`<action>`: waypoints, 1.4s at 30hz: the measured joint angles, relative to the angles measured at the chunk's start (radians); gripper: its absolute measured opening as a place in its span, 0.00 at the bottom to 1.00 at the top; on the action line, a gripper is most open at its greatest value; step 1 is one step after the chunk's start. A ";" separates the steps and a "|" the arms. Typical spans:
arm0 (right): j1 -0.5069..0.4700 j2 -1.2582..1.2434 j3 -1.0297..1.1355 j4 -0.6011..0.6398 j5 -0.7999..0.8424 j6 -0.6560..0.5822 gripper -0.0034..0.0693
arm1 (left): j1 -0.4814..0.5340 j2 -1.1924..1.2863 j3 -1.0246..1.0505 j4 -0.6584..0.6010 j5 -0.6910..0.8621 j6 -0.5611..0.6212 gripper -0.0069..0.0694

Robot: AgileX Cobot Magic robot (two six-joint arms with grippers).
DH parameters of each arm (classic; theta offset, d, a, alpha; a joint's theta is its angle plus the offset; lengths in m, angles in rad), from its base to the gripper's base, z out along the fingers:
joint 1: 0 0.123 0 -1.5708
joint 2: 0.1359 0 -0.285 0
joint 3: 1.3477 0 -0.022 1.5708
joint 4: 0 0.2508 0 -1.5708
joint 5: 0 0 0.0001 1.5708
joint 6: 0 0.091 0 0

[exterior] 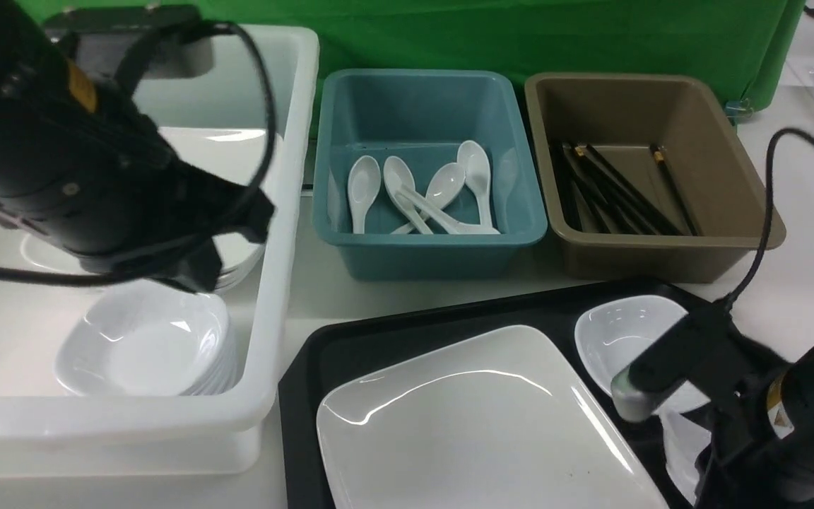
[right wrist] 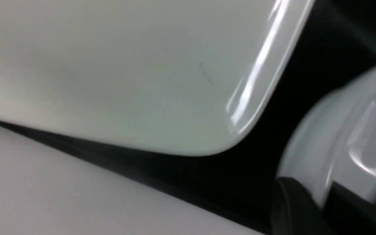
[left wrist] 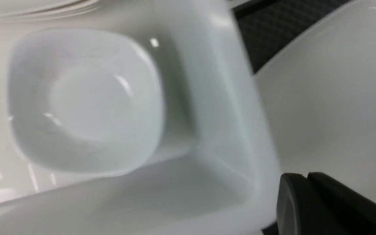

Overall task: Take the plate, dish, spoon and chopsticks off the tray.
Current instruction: Use the right arm to grab a small plate from the dinner plate, then use the right arm to put the small plate into the large storage box on the left

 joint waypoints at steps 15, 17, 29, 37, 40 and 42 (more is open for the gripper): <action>0.018 0.065 -0.598 0.207 0.060 -0.176 0.14 | 0.571 -0.291 0.069 -0.101 0.001 0.156 0.10; 0.048 0.109 -0.665 0.262 0.041 -0.223 0.14 | 0.632 -0.325 0.107 -0.127 0.001 0.157 0.10; 0.361 0.589 -1.130 0.330 -0.165 -0.342 0.14 | 0.727 -0.395 0.209 -0.224 -0.020 0.174 0.10; 0.405 0.812 -1.204 0.298 -0.204 -0.380 0.14 | 0.729 -0.395 0.215 -0.224 -0.023 0.188 0.10; 0.405 0.844 -1.205 0.291 -0.217 -0.389 0.16 | 0.729 -0.395 0.215 -0.226 -0.030 0.188 0.10; 0.407 0.853 -1.206 0.287 -0.226 -0.394 0.22 | 0.729 -0.395 0.216 -0.227 -0.033 0.189 0.10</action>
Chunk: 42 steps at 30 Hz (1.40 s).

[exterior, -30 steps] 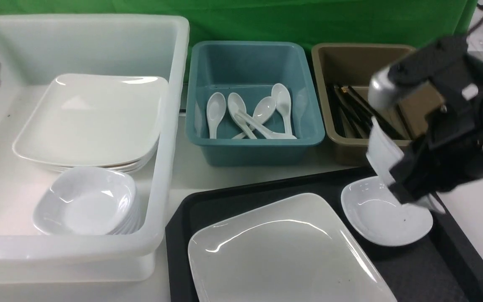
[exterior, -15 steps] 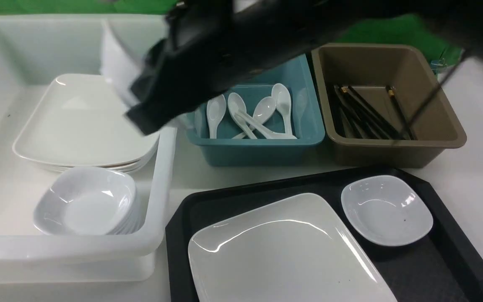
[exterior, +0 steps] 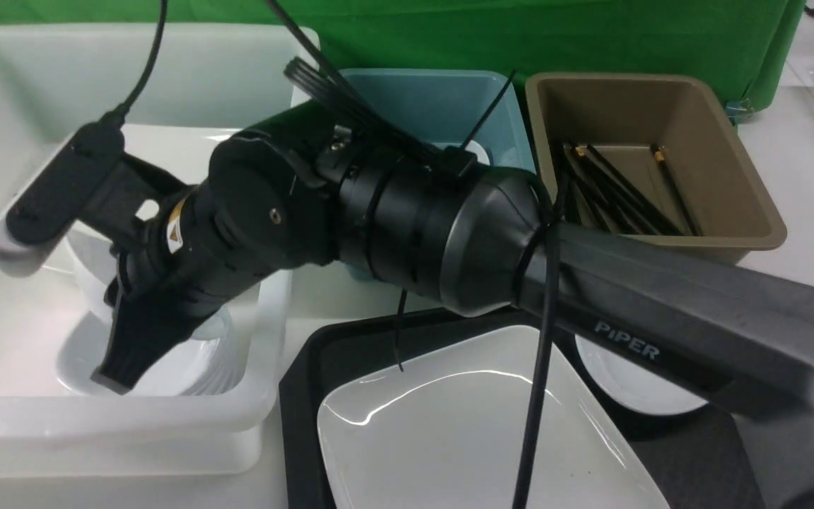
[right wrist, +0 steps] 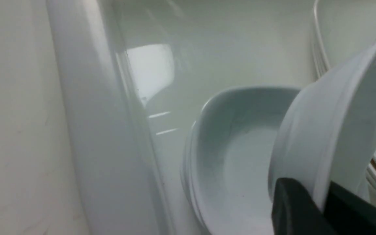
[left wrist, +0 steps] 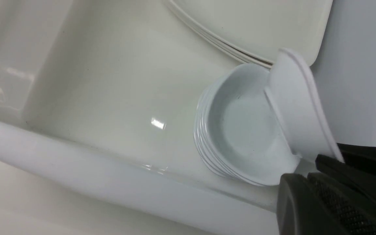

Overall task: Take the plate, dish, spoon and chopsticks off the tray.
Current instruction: Use the right arm to put the small plate into the large storage box on the left, then use the right arm to grab a small plate from the dinner plate

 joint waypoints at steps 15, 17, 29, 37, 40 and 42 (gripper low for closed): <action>0.008 -0.171 -0.006 -0.186 0.184 0.165 0.70 | -0.005 0.000 0.000 -0.034 -0.010 0.072 0.10; 0.009 -0.230 -0.007 -0.344 0.294 0.226 0.54 | -0.024 0.000 0.000 -0.052 -0.010 0.103 0.10; -0.440 -0.590 0.375 -0.385 0.556 0.351 0.09 | -0.357 0.000 0.000 -0.029 0.012 0.161 0.10; -0.604 -0.593 0.858 -0.320 0.338 0.355 0.51 | -0.393 0.000 0.000 0.000 0.010 0.163 0.10; -0.604 -0.580 0.925 -0.315 0.250 0.319 0.64 | -0.392 0.000 0.000 0.000 0.004 0.164 0.10; -0.604 -0.570 0.958 -0.315 0.201 0.300 0.68 | -0.393 0.000 0.000 0.000 0.002 0.167 0.10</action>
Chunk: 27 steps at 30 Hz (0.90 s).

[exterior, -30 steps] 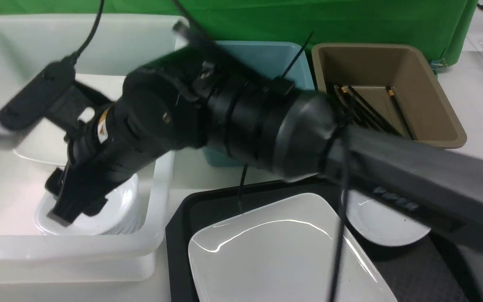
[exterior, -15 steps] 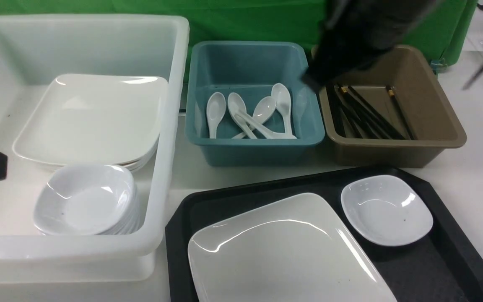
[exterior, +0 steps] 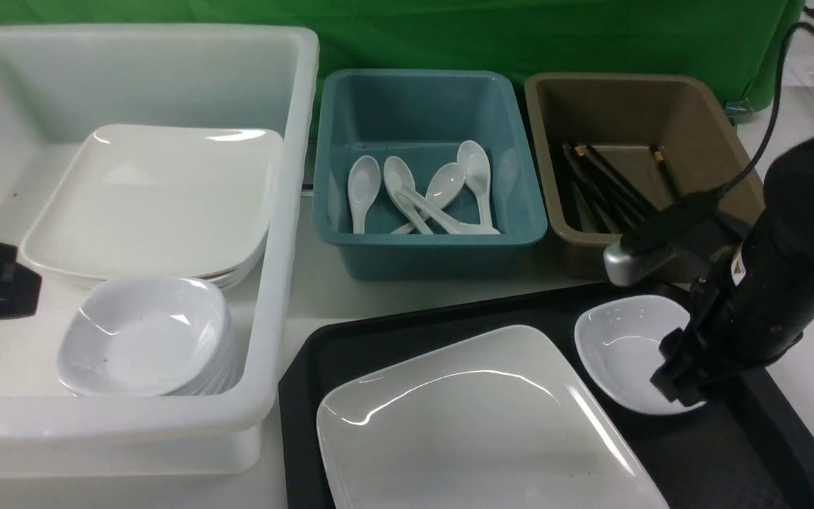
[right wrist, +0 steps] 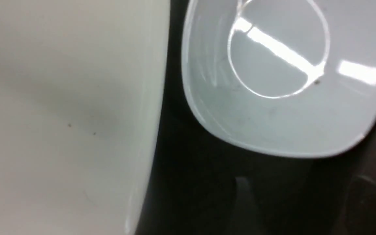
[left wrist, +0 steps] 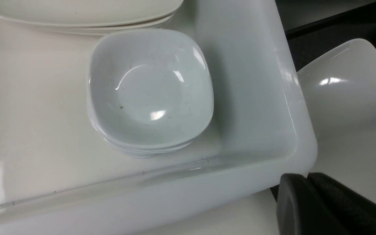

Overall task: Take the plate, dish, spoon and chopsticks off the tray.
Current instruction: Use the right arm to grab a small plate from the dinner plate

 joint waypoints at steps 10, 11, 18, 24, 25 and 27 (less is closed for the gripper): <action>0.013 0.100 0.033 0.003 -0.105 -0.016 0.74 | 0.000 0.000 0.000 0.000 -0.002 -0.007 0.10; 0.014 0.105 0.033 0.003 -0.106 -0.016 0.74 | 0.000 0.000 0.000 0.000 -0.002 -0.007 0.10; 0.028 0.158 0.034 0.004 -0.154 -0.016 0.74 | 0.000 0.000 0.000 -0.001 -0.003 -0.008 0.10; 0.028 0.180 0.034 -0.011 -0.209 -0.019 0.66 | 0.000 0.000 0.000 -0.001 -0.003 -0.008 0.10; 0.028 0.186 0.034 -0.011 -0.213 -0.019 0.61 | 0.000 0.000 0.000 -0.001 -0.003 -0.008 0.10; 0.029 0.196 0.034 -0.016 -0.225 -0.022 0.50 | 0.000 0.000 0.000 -0.001 -0.003 -0.008 0.10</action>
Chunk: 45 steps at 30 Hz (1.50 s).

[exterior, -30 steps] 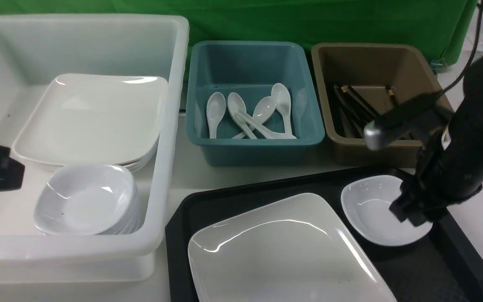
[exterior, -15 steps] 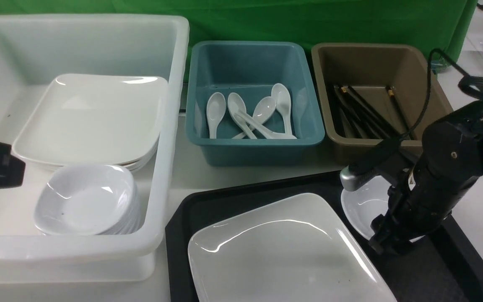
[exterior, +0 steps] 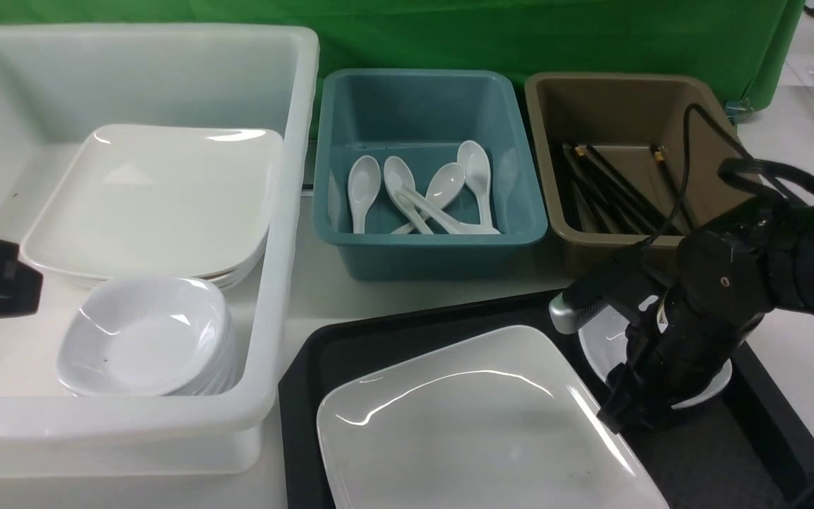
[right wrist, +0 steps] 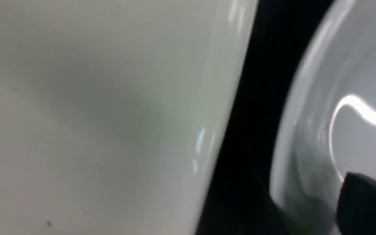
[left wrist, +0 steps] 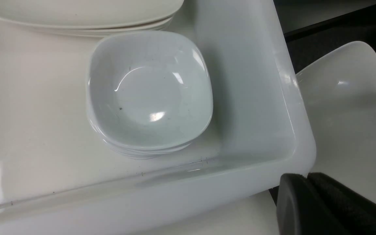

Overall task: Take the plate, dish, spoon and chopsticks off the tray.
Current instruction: Use the right arm to grab a small plate from the dinner plate, then use the right arm to put the small plate into the large storage box on the left

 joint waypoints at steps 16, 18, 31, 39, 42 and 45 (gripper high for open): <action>0.022 -0.278 -0.025 0.042 0.046 0.060 0.14 | 0.000 0.000 0.000 0.000 -0.001 -0.007 0.10; 0.034 -0.337 -0.069 0.066 0.055 0.060 0.14 | 0.000 0.000 0.000 0.000 -0.003 -0.010 0.10; 0.416 -0.248 -0.499 0.324 -0.138 -0.102 0.14 | -0.001 0.000 0.000 0.194 -0.018 -0.297 0.10; 0.562 0.065 -0.709 0.330 -0.158 -0.131 0.14 | -0.001 -0.014 0.000 0.308 -0.028 -0.392 0.10; 0.586 0.164 -0.763 0.330 -0.162 -0.154 0.14 | -0.001 -0.020 0.000 0.320 -0.030 -0.399 0.10; 0.592 0.214 -0.787 0.330 -0.189 -0.159 0.14 | -0.001 -0.021 0.000 0.327 -0.032 -0.400 0.10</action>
